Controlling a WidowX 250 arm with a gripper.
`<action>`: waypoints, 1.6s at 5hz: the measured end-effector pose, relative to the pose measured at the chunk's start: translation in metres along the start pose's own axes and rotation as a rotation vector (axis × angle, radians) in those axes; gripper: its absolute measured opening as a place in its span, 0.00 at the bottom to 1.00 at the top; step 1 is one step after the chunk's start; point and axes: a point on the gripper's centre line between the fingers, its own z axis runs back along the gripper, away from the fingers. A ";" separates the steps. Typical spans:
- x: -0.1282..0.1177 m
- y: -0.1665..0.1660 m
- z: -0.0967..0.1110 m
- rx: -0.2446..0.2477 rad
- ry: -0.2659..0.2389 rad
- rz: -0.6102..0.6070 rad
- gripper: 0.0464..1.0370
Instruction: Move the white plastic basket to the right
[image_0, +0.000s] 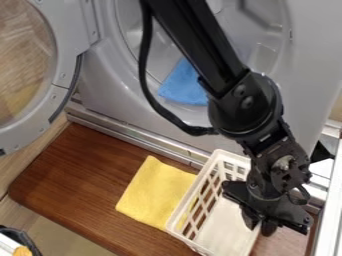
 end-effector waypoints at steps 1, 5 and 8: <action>-0.004 0.004 0.000 0.016 -0.009 0.021 0.60; 0.016 0.007 0.066 -0.038 -0.130 -0.138 0.96; 0.019 0.016 0.093 -0.040 -0.193 -0.204 0.96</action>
